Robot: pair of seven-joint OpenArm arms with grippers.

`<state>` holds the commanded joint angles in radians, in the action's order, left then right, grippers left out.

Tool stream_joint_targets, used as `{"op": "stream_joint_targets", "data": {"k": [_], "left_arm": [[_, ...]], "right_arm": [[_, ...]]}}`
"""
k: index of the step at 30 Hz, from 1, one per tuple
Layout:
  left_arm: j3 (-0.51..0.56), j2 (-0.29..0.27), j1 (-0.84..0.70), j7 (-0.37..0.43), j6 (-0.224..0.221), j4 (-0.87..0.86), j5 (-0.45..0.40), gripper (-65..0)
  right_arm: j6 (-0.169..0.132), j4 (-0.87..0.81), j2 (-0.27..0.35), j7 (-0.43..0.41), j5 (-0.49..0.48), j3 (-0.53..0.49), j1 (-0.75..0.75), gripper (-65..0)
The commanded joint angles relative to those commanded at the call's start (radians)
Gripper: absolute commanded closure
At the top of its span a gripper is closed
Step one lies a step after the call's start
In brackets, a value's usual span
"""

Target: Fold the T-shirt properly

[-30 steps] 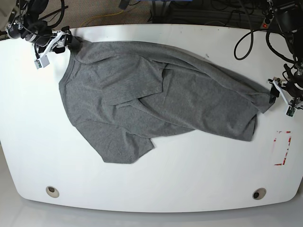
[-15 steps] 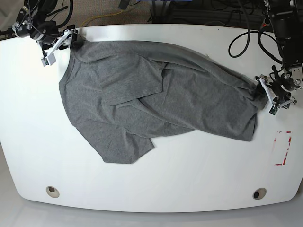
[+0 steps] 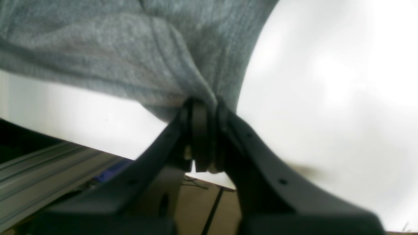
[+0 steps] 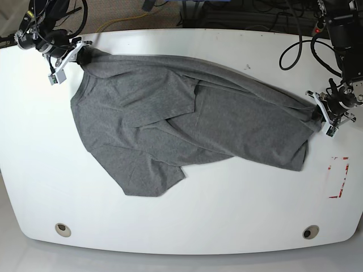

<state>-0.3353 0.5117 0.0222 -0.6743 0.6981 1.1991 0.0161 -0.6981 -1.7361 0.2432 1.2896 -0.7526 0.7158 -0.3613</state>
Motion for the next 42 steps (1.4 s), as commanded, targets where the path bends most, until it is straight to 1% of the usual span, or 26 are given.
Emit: {"op": "stream_joint_targets", "data": {"k": [1,3,5,7,9,10,12,14,15,17,18,21,23,24,26,28,33,37,39,42], "left_arm": [[-0.048,-0.003,-0.028,-0.037,0.000,0.037,0.000,-4.7],[-0.133,-0.017,-0.101,-0.068,0.000,0.124,-0.003,-4.7],[-0.173,-0.046,-0.153,-0.069,0.000,0.187,-0.008,-4.9],[-0.215,-0.075,-0.241,-0.077,0.000,0.284,-0.008,-5.0],[-0.235,-0.091,-0.305,-0.123,0.000,0.354,-0.008,-5.3],[-0.241,-0.095,-0.324,-0.143,0.000,0.382,-0.006,-6.5],[-0.255,-0.118,-0.365,-0.183,0.000,0.445,-0.006,-13.2],[-0.287,-0.153,-0.405,-0.199,0.000,0.505,-0.006,-23.3],[-0.304,-0.167,-0.419,-0.201,0.000,0.523,-0.006,-26.9],[-0.334,-0.189,-0.443,-0.201,0.000,0.562,-0.006,-32.2],[-0.342,-0.198,-0.450,-0.203,0.000,0.575,-0.006,-33.6],[-0.350,-0.213,-0.451,-0.204,0.000,0.621,-0.002,-34.0],[-0.350,-0.213,-0.451,-0.204,0.000,0.641,0.000,-34.0],[-0.350,-0.213,-0.451,-0.204,0.000,0.655,0.002,-34.0],[-0.350,-0.216,-0.451,-0.204,0.000,0.681,0.002,-33.9],[-0.351,-0.236,-0.445,-0.204,0.000,0.698,0.002,-33.9],[-0.370,-0.242,-0.442,-0.204,0.000,0.710,0.002,-33.9],[-0.368,-0.249,-0.440,-0.204,0.000,0.709,0.002,-33.9],[-0.368,-0.252,-0.433,-0.204,0.000,0.709,0.002,-33.9],[-0.368,-0.252,-0.428,-0.204,0.000,0.707,0.000,-33.9]], "right_arm": [[0.000,-0.002,0.011,0.002,-0.005,0.000,0.000,-2.5],[0.000,-0.002,0.017,0.005,-0.006,0.000,-0.005,-2.5],[0.000,-0.002,0.018,0.008,-0.006,0.000,-0.008,-2.5],[0.000,0.000,0.021,0.031,-0.006,0.000,-0.009,-2.7],[0.000,-0.003,0.021,0.037,-0.006,0.000,-0.011,-2.7],[0.000,-0.003,0.023,0.038,-0.006,0.000,-0.012,-2.7],[0.000,-0.003,0.040,0.038,-0.009,-0.008,-0.026,-2.7],[0.000,-0.003,0.054,0.038,-0.009,-0.052,-0.037,-3.0],[0.000,-0.006,0.057,0.038,-0.011,-0.064,-0.038,-4.4],[0.000,-0.021,0.060,0.038,-0.035,-0.061,-0.057,-12.7],[0.000,-0.032,0.060,0.038,-0.051,-0.061,-0.071,-19.3],[0.000,-0.115,0.061,0.038,-0.120,-0.061,-0.089,-40.4],[0.000,-0.172,0.061,0.038,-0.147,-0.051,-0.098,-46.9],[0.000,-0.201,0.061,0.038,-0.163,-0.049,-0.095,-48.2],[0.000,-0.221,0.060,0.038,-0.181,-0.051,-0.094,-48.0],[0.000,-0.216,0.060,0.038,-0.180,-0.068,-0.058,-48.0],[0.000,-0.204,0.048,0.037,-0.094,-0.172,0.052,-48.0],[0.000,-0.132,0.014,0.037,-0.060,-0.241,0.135,-48.0],[0.000,-0.081,0.009,0.037,-0.064,-0.269,0.176,-48.0],[0.000,0.006,-0.009,0.034,-0.058,-0.338,0.236,-48.0]]}}
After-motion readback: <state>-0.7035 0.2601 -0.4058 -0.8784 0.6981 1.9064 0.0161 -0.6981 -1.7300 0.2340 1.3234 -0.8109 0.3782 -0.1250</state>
